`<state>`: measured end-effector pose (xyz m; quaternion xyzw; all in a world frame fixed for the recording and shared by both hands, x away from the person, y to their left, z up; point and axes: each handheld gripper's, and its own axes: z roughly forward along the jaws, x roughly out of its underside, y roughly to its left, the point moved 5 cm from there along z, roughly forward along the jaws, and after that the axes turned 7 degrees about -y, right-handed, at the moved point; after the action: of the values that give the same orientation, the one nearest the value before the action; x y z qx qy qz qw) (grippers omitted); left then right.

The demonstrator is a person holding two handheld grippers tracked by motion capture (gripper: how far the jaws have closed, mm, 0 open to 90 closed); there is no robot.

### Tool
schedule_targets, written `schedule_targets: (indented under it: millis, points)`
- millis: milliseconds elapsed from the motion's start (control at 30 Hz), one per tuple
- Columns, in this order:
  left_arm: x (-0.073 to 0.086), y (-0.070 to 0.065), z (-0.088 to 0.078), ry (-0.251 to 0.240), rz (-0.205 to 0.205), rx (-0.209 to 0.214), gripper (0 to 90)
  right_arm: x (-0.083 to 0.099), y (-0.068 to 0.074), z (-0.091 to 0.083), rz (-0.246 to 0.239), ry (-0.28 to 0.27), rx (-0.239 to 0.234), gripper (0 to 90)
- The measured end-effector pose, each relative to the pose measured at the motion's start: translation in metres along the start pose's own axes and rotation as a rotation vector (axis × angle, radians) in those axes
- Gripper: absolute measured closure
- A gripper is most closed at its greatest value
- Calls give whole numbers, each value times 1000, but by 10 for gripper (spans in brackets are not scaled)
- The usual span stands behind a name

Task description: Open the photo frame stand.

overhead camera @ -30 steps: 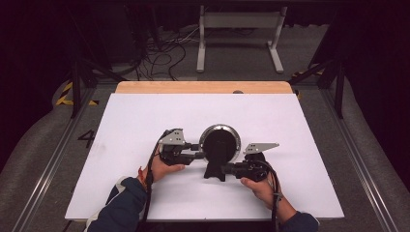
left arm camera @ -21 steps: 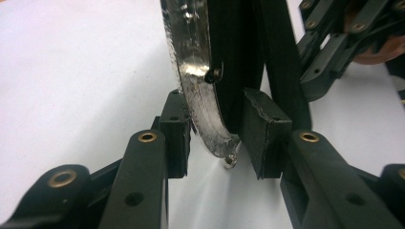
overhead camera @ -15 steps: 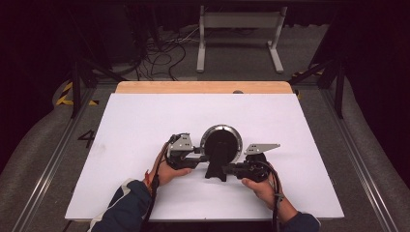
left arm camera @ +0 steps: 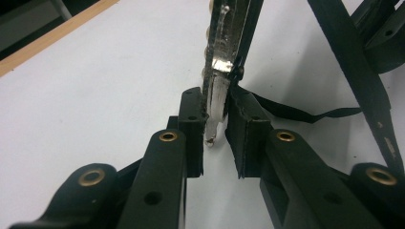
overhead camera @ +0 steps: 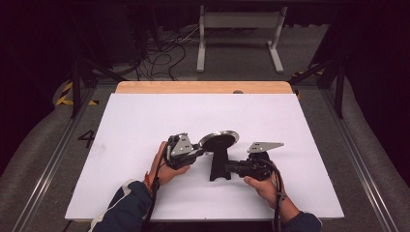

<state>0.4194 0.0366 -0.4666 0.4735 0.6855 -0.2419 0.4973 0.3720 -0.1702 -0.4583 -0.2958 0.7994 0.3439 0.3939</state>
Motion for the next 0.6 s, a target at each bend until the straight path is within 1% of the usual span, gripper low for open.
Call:
schedule_targets:
  millis: [133, 267, 333, 533, 600]
  points:
    - [1, -1, 0, 10, 9, 0, 773, 1, 0, 0, -4, 4, 1, 782]
    - [1, -4, -1, 21, 41, -9, 778, 3, 0, -2, -6, 11, -7, 783]
    - [1, -5, -1, 25, 47, -8, 779, 5, 1, -3, -5, 14, -8, 784]
    - [2, -10, -2, 37, 74, -11, 779, 10, 2, -5, -8, 41, -6, 792]
    - [2, -11, -2, 37, 77, -8, 778, 12, 3, -5, -7, 47, -5, 792]
